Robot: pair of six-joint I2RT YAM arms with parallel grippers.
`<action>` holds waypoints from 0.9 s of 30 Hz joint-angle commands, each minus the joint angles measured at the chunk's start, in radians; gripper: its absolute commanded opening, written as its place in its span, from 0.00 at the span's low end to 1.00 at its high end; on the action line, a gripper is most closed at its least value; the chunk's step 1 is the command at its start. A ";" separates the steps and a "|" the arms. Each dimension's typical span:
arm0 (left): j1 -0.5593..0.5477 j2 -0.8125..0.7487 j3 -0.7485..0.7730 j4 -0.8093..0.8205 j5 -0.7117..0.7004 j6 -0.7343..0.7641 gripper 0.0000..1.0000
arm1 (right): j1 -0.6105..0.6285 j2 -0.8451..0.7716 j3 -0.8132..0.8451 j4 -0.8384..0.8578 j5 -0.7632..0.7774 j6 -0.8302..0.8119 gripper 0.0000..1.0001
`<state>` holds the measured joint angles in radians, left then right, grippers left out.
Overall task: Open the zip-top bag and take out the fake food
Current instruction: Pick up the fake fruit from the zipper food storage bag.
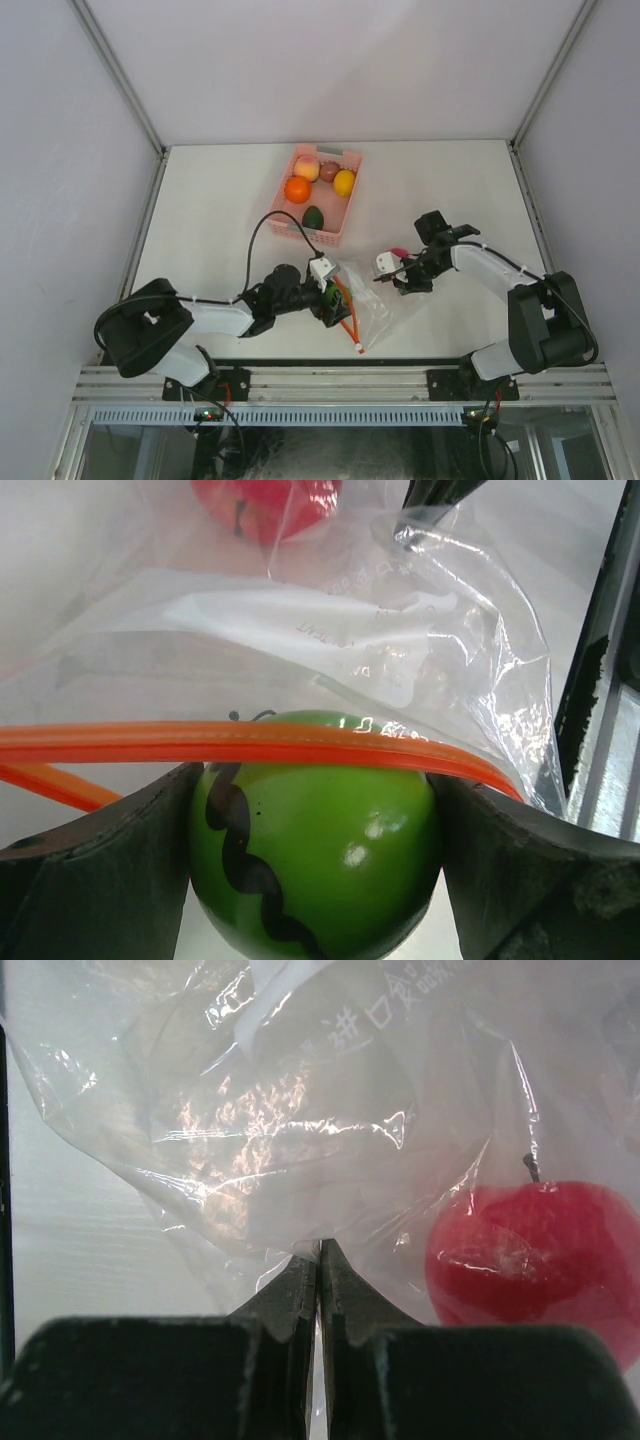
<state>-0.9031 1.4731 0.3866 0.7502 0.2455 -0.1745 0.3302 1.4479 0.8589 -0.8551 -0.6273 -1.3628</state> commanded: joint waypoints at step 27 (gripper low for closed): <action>0.220 -0.458 0.020 -0.364 0.150 -0.584 0.12 | -0.046 -0.114 0.006 0.115 -0.026 0.143 0.43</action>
<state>-0.7136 1.0653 0.4248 0.2951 0.3592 -0.6403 0.2951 1.4017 0.8589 -0.7692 -0.6117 -1.2404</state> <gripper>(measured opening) 0.887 0.361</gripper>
